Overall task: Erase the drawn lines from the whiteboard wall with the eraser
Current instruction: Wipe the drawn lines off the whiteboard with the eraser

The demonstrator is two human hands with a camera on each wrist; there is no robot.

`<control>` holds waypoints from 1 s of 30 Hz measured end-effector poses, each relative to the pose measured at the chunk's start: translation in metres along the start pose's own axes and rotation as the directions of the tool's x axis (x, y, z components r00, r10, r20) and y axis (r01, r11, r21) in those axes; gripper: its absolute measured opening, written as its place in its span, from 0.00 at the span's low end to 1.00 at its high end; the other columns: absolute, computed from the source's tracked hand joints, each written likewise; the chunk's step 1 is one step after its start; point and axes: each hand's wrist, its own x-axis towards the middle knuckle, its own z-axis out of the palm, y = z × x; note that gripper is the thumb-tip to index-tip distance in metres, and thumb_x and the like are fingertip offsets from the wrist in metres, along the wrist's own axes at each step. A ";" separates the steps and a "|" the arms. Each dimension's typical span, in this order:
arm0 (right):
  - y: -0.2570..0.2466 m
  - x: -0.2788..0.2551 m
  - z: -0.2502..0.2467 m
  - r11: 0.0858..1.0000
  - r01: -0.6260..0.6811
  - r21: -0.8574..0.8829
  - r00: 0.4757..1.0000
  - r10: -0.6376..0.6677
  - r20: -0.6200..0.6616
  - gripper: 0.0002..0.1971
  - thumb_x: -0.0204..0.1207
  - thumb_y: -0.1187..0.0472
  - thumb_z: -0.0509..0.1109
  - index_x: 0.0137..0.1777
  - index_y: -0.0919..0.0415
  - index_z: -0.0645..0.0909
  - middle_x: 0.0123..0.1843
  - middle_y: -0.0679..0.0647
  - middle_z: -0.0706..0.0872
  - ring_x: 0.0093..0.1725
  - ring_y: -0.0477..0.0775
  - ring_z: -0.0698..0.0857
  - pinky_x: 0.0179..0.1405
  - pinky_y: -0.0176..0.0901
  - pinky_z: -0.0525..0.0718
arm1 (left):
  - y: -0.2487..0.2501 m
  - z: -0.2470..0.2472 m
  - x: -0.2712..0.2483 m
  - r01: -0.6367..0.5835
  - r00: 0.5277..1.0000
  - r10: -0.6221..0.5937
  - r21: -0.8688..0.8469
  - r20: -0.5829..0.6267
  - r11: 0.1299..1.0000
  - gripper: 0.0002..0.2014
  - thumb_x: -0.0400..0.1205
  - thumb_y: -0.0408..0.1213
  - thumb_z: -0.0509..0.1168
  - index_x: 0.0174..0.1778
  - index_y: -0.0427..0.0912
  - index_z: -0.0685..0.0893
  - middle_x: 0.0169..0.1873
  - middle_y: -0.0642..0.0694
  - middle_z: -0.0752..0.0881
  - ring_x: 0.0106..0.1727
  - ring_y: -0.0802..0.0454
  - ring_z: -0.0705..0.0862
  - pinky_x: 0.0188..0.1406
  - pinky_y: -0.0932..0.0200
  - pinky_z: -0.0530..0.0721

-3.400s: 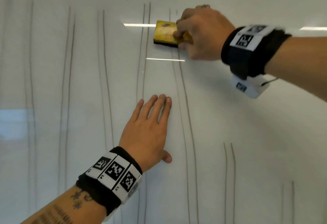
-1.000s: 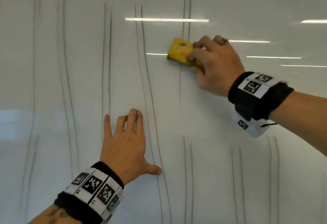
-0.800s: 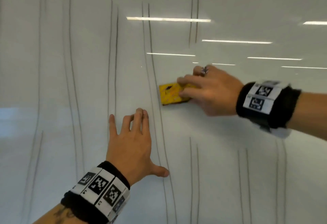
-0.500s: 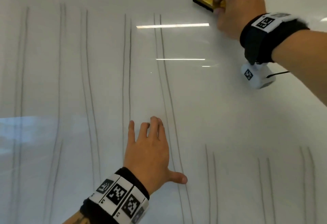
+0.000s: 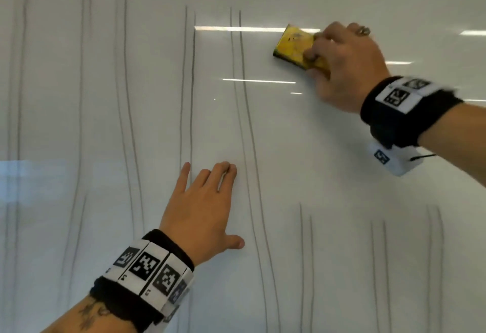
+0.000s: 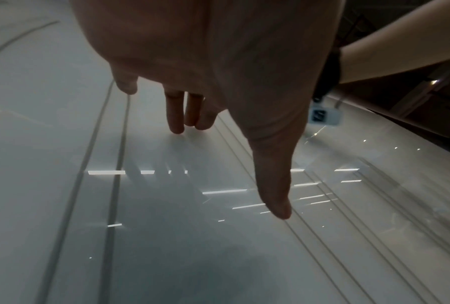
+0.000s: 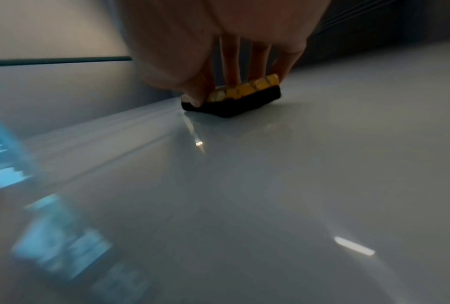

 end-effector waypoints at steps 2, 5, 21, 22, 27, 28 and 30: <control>-0.040 -0.065 0.009 0.984 0.145 0.107 0.989 -0.147 0.009 0.10 0.75 0.60 0.72 0.55 0.58 0.87 0.63 0.64 0.86 0.47 0.71 0.82 0.47 0.59 0.80 | -0.003 0.003 0.000 -0.012 1.000 0.012 0.009 -0.008 1.000 0.67 0.70 0.77 0.66 0.89 0.44 0.34 0.88 0.48 0.42 0.87 0.49 0.54 0.87 0.35 0.40; -0.080 -0.160 0.009 0.945 0.275 0.176 0.948 -0.297 0.116 0.12 0.76 0.62 0.73 0.58 0.57 0.87 0.67 0.65 0.87 0.44 0.68 0.83 0.40 0.55 0.79 | -0.005 0.008 -0.001 -0.031 0.999 0.031 0.011 -0.013 0.999 0.65 0.72 0.73 0.67 0.89 0.45 0.31 0.88 0.48 0.40 0.87 0.48 0.52 0.87 0.35 0.40; -0.074 -0.205 0.003 0.876 0.448 0.178 0.852 -0.479 0.212 0.11 0.75 0.64 0.74 0.56 0.58 0.90 0.69 0.64 0.87 0.45 0.67 0.86 0.38 0.52 0.77 | -0.018 0.033 -0.004 -0.104 0.976 0.107 0.025 -0.192 0.994 0.64 0.58 0.64 0.80 0.88 0.38 0.64 0.83 0.41 0.70 0.73 0.44 0.78 0.80 0.32 0.69; -0.064 -0.191 0.004 0.883 0.439 0.166 0.865 -0.465 0.188 0.10 0.77 0.63 0.73 0.56 0.58 0.91 0.69 0.64 0.87 0.45 0.68 0.86 0.38 0.53 0.79 | -0.018 0.035 -0.003 -0.111 0.972 0.113 0.024 -0.207 0.994 0.63 0.57 0.64 0.80 0.87 0.37 0.66 0.81 0.41 0.72 0.72 0.43 0.78 0.79 0.32 0.71; -0.033 -0.082 0.012 0.985 0.140 0.101 0.990 -0.143 0.019 0.09 0.74 0.62 0.74 0.54 0.60 0.89 0.62 0.63 0.87 0.45 0.71 0.82 0.45 0.61 0.83 | -0.020 0.032 -0.001 -0.116 0.973 0.124 0.052 -0.195 0.992 0.62 0.62 0.71 0.74 0.86 0.36 0.66 0.81 0.40 0.72 0.72 0.44 0.79 0.80 0.33 0.70; -0.040 -0.074 0.015 0.988 0.124 0.093 0.991 -0.128 0.036 0.10 0.73 0.62 0.76 0.54 0.60 0.88 0.62 0.63 0.86 0.45 0.71 0.82 0.46 0.61 0.83 | -0.021 0.030 -0.002 -0.119 0.975 0.124 0.035 -0.184 0.992 0.60 0.64 0.73 0.71 0.87 0.37 0.66 0.81 0.42 0.72 0.72 0.46 0.79 0.82 0.35 0.67; -0.054 -0.070 0.017 0.983 0.159 0.090 0.983 -0.166 0.074 0.10 0.73 0.61 0.76 0.55 0.61 0.87 0.61 0.64 0.86 0.45 0.71 0.82 0.45 0.61 0.84 | -0.025 0.023 -0.003 -0.144 0.973 0.133 -0.049 -0.187 0.988 0.55 0.70 0.74 0.65 0.87 0.40 0.64 0.80 0.48 0.69 0.74 0.50 0.77 0.86 0.43 0.59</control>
